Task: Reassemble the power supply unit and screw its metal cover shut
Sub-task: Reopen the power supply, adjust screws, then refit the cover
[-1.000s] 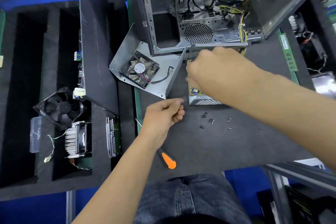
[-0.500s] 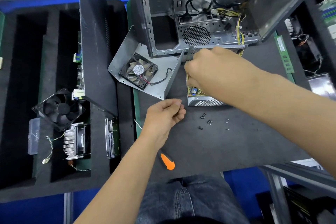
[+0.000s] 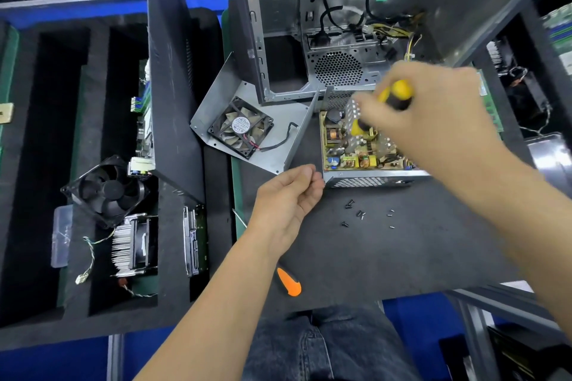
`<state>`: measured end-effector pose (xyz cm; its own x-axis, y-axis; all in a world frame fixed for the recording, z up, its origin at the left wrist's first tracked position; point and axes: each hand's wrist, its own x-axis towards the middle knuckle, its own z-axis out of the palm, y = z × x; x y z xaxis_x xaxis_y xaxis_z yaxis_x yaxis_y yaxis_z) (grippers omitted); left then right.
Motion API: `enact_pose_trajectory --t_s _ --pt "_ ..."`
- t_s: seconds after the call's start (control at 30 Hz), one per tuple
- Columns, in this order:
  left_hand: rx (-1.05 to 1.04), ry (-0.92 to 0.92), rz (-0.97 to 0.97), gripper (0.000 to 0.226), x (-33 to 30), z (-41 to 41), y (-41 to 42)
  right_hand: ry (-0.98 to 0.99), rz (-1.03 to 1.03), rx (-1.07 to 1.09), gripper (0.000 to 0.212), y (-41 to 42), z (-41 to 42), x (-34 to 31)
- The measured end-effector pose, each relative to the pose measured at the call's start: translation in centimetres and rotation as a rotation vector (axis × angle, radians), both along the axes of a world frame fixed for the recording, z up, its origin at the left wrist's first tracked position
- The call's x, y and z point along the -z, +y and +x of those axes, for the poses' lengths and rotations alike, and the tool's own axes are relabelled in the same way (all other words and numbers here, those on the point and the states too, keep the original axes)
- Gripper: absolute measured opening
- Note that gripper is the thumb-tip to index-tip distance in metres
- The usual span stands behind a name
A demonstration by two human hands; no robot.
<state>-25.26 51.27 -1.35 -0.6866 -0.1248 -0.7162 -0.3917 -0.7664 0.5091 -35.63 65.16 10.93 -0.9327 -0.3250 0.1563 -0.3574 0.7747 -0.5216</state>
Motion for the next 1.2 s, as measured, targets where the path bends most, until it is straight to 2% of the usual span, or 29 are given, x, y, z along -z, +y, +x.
enact_pose_trajectory --t_s 0.1,0.2,0.3,0.47,0.63,0.8,1.07,1.2 --pt "-0.026 0.016 0.072 0.030 -0.1 -0.1 0.2 -0.155 -0.288 0.275 0.037 2.6 -1.1 1.3" --pt "-0.045 0.057 0.132 0.024 -0.3 -0.1 0.6 -0.353 -0.518 0.427 0.036 3.9 -0.8 3.4" --pt "-0.064 0.104 0.170 0.014 -0.6 -0.2 0.9 -0.433 -0.624 0.448 0.038 4.2 -0.2 4.9" --pt "-0.080 0.143 0.167 0.013 -0.9 -0.5 0.9 -0.504 -0.805 0.416 0.038 4.0 0.3 6.0" --pt "-0.084 0.129 0.150 0.014 -1.1 -0.7 0.8 -0.543 -0.846 0.417 0.041 3.7 0.3 6.1" --pt "-0.082 0.125 0.136 0.014 -1.3 -0.7 0.8 -0.538 -0.797 0.405 0.043 3.8 0.2 6.0" --pt "-0.077 0.153 0.012 0.013 -1.4 -0.5 1.1 -0.367 -0.558 0.408 0.039 3.7 0.2 4.7" --pt "-0.063 0.183 -0.049 0.013 -1.6 -0.6 1.3 -0.340 -0.528 0.375 0.040 3.8 0.1 3.6"
